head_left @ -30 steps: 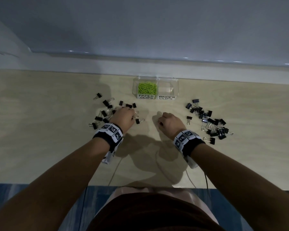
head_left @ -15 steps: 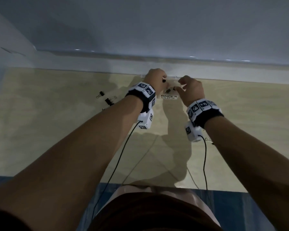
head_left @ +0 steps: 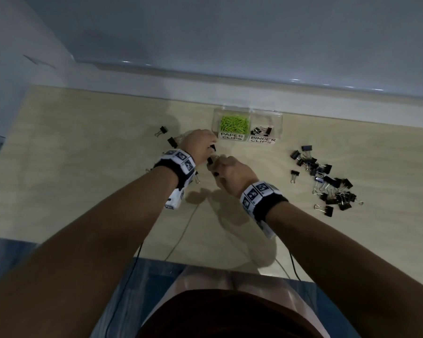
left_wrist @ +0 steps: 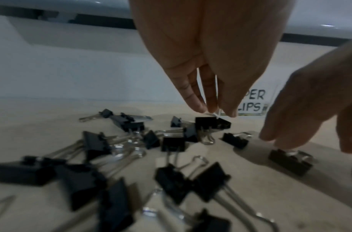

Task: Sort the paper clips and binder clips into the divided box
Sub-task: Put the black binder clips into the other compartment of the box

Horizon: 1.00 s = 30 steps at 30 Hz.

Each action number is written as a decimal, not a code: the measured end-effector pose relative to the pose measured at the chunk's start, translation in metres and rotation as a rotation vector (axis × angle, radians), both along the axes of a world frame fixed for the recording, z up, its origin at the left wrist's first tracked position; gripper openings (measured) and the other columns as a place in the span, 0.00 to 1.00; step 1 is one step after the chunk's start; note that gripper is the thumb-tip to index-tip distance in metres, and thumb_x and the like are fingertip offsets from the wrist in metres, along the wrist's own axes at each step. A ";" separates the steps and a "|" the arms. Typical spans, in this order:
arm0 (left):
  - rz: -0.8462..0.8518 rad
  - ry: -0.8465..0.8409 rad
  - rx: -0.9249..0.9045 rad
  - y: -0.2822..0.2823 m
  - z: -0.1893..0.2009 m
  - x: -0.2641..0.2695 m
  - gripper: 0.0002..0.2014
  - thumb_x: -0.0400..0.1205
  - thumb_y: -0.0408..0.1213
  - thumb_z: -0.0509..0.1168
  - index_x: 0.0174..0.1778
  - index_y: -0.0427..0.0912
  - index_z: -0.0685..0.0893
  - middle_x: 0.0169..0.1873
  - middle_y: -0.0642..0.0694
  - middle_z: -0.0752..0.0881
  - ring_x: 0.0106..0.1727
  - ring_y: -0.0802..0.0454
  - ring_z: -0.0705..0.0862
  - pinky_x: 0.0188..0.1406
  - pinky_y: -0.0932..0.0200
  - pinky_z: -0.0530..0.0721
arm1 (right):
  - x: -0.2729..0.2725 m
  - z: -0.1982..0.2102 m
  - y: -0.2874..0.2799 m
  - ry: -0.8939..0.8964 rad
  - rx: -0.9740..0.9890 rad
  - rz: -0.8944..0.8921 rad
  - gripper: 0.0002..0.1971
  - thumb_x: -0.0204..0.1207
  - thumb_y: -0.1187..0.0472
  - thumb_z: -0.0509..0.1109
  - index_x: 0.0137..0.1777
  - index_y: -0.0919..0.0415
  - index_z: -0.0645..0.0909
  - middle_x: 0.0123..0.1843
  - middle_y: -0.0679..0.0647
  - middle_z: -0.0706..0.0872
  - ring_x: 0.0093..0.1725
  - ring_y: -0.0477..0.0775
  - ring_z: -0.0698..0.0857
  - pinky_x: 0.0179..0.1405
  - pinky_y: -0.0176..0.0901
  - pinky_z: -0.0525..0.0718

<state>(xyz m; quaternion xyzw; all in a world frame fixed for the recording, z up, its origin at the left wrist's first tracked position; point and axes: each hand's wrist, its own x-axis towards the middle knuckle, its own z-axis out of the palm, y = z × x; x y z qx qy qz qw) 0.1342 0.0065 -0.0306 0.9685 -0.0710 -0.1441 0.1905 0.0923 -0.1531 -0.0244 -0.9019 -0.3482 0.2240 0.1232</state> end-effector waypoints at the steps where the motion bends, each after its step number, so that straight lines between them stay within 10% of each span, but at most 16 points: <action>1: -0.025 0.000 0.030 -0.006 -0.002 0.002 0.17 0.79 0.33 0.66 0.64 0.40 0.82 0.65 0.43 0.82 0.66 0.44 0.78 0.67 0.52 0.74 | 0.000 -0.003 0.003 -0.024 -0.021 0.009 0.17 0.81 0.63 0.58 0.70 0.60 0.75 0.70 0.61 0.74 0.62 0.64 0.74 0.48 0.52 0.77; 11: 0.106 -0.100 -0.170 0.002 -0.012 0.003 0.11 0.76 0.31 0.64 0.54 0.40 0.85 0.51 0.43 0.84 0.51 0.47 0.83 0.53 0.54 0.81 | -0.001 -0.007 -0.005 -0.091 0.157 -0.105 0.20 0.74 0.57 0.53 0.50 0.68 0.83 0.46 0.67 0.83 0.41 0.69 0.84 0.32 0.55 0.84; 20: -0.033 0.020 -0.143 0.030 -0.006 -0.008 0.12 0.80 0.30 0.63 0.57 0.40 0.87 0.53 0.42 0.84 0.52 0.45 0.83 0.56 0.53 0.81 | 0.016 -0.017 0.031 -0.111 -0.030 0.016 0.10 0.79 0.65 0.62 0.58 0.67 0.79 0.66 0.65 0.75 0.60 0.67 0.76 0.49 0.57 0.82; 30: 0.023 -0.007 -0.115 0.054 0.007 -0.031 0.10 0.82 0.33 0.62 0.51 0.34 0.88 0.49 0.38 0.83 0.47 0.46 0.81 0.50 0.57 0.77 | 0.020 -0.028 -0.014 -0.056 -0.093 -0.126 0.12 0.77 0.69 0.64 0.59 0.66 0.81 0.62 0.62 0.73 0.60 0.64 0.75 0.53 0.54 0.83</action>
